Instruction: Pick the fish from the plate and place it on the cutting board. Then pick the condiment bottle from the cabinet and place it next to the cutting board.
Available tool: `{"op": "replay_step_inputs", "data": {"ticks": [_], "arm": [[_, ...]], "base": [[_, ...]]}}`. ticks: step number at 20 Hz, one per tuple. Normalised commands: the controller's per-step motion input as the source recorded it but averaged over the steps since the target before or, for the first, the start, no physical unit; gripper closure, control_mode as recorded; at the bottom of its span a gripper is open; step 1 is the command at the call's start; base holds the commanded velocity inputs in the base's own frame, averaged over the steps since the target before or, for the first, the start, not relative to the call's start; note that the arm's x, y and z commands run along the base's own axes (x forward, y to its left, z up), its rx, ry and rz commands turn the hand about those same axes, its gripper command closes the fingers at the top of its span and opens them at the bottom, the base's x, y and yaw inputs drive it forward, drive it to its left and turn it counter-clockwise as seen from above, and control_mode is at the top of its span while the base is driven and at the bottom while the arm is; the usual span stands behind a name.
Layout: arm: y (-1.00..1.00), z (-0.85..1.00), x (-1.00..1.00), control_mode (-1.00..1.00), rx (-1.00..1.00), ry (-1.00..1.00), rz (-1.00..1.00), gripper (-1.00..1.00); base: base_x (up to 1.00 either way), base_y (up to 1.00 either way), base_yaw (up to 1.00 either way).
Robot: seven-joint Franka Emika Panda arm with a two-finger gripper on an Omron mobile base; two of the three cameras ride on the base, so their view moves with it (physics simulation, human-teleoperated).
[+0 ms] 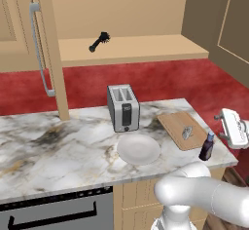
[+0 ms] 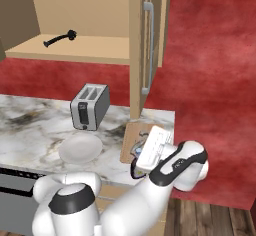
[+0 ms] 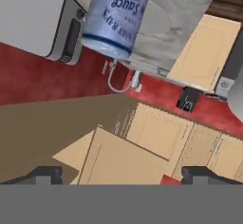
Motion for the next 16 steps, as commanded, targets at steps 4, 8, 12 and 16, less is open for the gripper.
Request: {"op": "replay_step_inputs", "data": {"ticks": [4, 8, 12, 16], "arm": [[0.0, 0.41, -0.29, -1.0, -0.06, 0.0, 0.0, -1.0], [0.0, 0.04, -0.46, -1.0, -0.15, 0.0, -0.02, -1.0], [-0.04, -0.74, -0.42, -1.0, -0.17, 0.0, -0.03, -1.0], [-0.01, -0.55, -0.49, -1.0, -0.12, -0.01, -0.03, -1.0]], "base": [[0.0, 0.0, 0.0], [0.0, 0.0, 0.0], [0.0, 0.0, 0.0], [0.0, 0.0, 0.0]]}}
